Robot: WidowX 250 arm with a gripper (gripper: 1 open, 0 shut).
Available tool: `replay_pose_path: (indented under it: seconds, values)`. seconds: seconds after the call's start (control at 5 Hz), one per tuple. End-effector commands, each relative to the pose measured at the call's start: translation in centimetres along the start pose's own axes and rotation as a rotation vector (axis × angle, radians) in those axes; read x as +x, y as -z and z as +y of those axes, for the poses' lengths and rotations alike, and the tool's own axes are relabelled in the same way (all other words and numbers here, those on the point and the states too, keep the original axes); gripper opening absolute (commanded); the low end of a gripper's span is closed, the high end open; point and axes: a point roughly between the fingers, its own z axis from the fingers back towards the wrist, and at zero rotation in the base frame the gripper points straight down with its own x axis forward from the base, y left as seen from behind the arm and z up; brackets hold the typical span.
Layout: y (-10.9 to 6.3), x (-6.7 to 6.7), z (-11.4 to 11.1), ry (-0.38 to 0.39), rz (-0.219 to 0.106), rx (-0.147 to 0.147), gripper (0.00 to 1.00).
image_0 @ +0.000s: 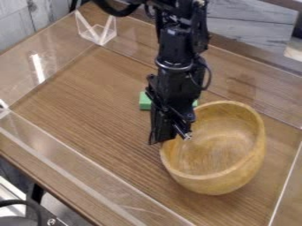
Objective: Put the green block in the brown bowl
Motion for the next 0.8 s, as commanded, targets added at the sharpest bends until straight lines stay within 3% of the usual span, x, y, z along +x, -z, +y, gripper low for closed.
replay_pose_path:
  seconds: [0.0, 0.6]
  values:
    - [-2.2, 0.5, 0.2, -0.009, -0.058, 0.015, 0.00]
    - [-3.6, 0.1, 0.2, -0.020, -0.051, 0.002, 0.00]
